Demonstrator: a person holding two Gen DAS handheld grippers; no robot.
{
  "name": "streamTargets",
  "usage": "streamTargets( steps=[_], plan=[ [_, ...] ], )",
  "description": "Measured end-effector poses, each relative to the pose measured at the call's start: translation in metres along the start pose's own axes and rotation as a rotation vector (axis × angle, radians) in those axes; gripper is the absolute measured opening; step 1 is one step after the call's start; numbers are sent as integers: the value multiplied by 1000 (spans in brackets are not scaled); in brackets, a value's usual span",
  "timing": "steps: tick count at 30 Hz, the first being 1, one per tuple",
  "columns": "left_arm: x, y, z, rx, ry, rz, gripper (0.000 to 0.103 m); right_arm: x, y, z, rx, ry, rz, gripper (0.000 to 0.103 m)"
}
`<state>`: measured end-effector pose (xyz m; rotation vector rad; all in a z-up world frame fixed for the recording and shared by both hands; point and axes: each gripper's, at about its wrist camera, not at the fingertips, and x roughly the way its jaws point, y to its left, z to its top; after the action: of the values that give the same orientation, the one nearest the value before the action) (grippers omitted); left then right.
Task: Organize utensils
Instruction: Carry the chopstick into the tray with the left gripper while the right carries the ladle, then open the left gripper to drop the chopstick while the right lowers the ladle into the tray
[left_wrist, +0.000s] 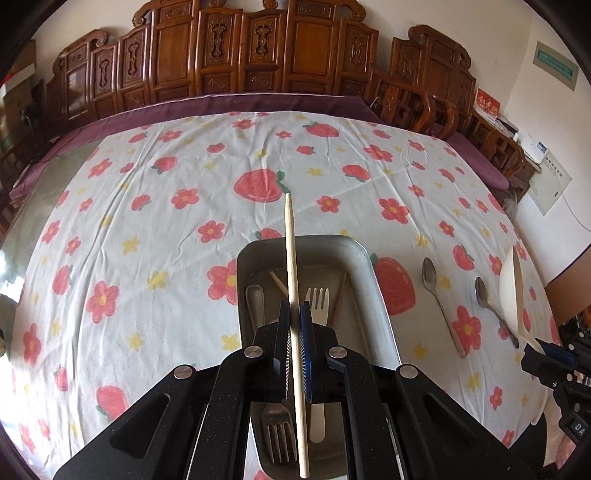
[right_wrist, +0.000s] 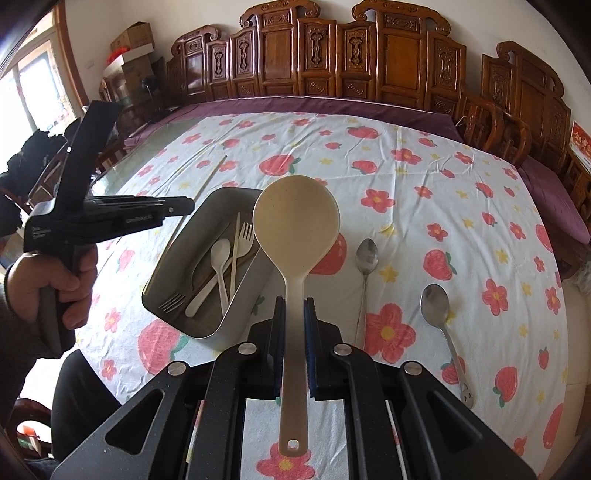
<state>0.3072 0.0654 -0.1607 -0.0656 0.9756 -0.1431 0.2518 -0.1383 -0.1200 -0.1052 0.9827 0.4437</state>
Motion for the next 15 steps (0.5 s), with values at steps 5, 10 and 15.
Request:
streamTargets(
  steps=[5, 10, 15],
  plan=[
    [9, -4, -5, 16, 19, -3, 4, 6, 0, 0, 1, 12, -1, 11],
    [16, -8, -16, 25, 48, -7, 4, 10, 2, 0, -1, 16, 5, 11],
    [24, -7, -26, 39, 78, 7, 5, 14, 10, 2, -12, 22, 9, 11]
  ],
)
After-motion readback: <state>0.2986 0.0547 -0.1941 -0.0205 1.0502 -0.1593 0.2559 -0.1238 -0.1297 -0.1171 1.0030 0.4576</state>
